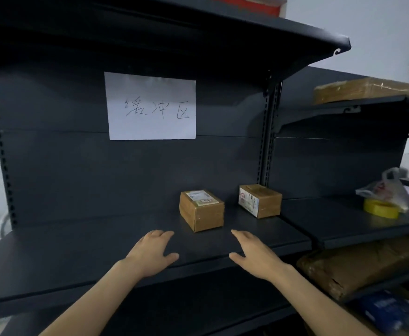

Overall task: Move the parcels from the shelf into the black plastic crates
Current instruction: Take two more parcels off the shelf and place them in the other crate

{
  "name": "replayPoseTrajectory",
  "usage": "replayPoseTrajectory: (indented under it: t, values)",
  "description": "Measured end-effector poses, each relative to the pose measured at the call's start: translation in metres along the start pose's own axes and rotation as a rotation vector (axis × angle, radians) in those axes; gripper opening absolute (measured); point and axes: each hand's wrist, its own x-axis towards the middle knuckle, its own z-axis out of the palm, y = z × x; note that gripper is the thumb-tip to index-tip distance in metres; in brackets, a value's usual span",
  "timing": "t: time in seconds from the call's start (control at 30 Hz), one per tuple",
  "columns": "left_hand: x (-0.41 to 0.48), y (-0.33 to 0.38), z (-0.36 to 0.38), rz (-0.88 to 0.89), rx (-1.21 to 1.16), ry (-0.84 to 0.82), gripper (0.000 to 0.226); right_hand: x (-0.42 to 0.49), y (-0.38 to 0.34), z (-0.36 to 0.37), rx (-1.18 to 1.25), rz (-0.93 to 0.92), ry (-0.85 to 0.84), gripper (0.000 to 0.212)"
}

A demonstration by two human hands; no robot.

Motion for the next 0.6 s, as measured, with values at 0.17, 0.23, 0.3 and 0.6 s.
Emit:
replayPoseTrajectory:
  t: [0.17,0.23,0.3,0.6]
  values:
    - [0.043,-0.003,0.003,0.043,-0.018,-0.008,0.069,0.022,0.021,0.001,-0.002,0.06,0.028,0.066]
    - [0.059,0.0,0.004,0.066,-0.029,-0.001,0.067,0.028,0.033,-0.001,0.001,0.092,0.047,0.066]
    - [0.072,0.004,0.004,0.097,-0.048,0.019,0.064,0.035,0.045,-0.003,0.002,0.126,0.063,0.066]
    - [0.135,0.041,0.019,0.168,-0.055,0.172,0.059,0.085,0.105,-0.028,-0.011,0.169,0.171,0.06]
